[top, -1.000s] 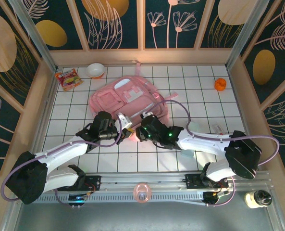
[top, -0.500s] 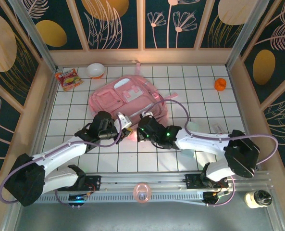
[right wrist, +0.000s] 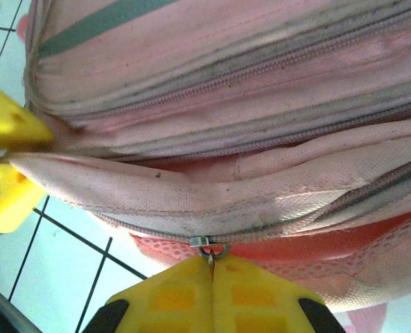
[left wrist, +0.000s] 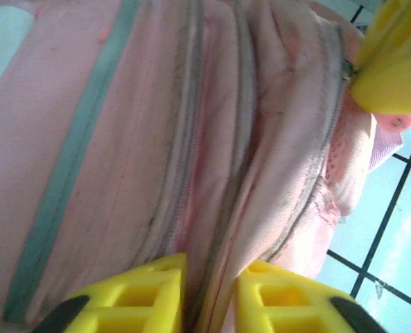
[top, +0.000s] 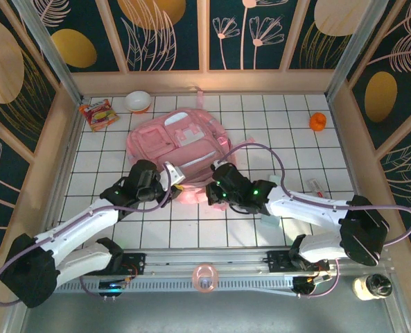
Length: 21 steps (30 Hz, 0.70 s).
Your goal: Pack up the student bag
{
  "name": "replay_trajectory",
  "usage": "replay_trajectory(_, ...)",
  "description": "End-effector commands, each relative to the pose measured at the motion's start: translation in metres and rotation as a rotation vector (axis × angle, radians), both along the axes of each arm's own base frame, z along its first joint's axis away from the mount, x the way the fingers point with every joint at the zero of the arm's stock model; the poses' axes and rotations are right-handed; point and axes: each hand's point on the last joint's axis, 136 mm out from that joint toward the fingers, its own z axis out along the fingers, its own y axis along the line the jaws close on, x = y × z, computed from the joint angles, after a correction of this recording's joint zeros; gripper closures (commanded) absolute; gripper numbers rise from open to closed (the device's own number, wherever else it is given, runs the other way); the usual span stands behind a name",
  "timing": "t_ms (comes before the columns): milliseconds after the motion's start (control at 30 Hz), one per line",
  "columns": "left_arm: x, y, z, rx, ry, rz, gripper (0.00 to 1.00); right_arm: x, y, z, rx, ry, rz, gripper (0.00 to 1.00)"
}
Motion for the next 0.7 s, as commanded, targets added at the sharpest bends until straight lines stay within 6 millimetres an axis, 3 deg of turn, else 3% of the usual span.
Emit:
replay_trajectory(0, 0.021, 0.004, 0.059, -0.279, 0.033, 0.253, 0.60, -0.018, 0.009, -0.018, -0.004, 0.066, 0.051, 1.00)
replay_trajectory(67, 0.028, 0.021, 0.075, -0.428, 0.104, 0.460, 0.35, -0.020, 0.014, -0.023, -0.002, 0.077, 0.051, 1.00)
replay_trajectory(100, 0.029, 0.031, 0.076, -0.470, 0.136, 0.555, 0.32, -0.020, 0.015, -0.026, -0.006, 0.083, 0.047, 1.00)
replay_trajectory(200, 0.022, 0.048, 0.059, -0.510, 0.259, 0.711, 0.31, -0.019, 0.013, -0.034, -0.021, 0.104, 0.027, 1.00)
replay_trajectory(367, 0.014, 0.079, -0.006, -0.438, 0.459, 0.965, 0.31, -0.024, 0.023, -0.038, -0.006, 0.115, 0.038, 1.00)
replay_trajectory(533, 0.021, 0.068, -0.040, -0.547, 0.619, 1.015, 0.33, -0.038, 0.040, -0.044, -0.001, 0.154, 0.073, 1.00)
replay_trajectory(667, 0.035, 0.065, -0.047, -0.594, 0.600, 1.024, 0.33, -0.047, 0.056, -0.045, 0.019, 0.167, 0.093, 1.00)
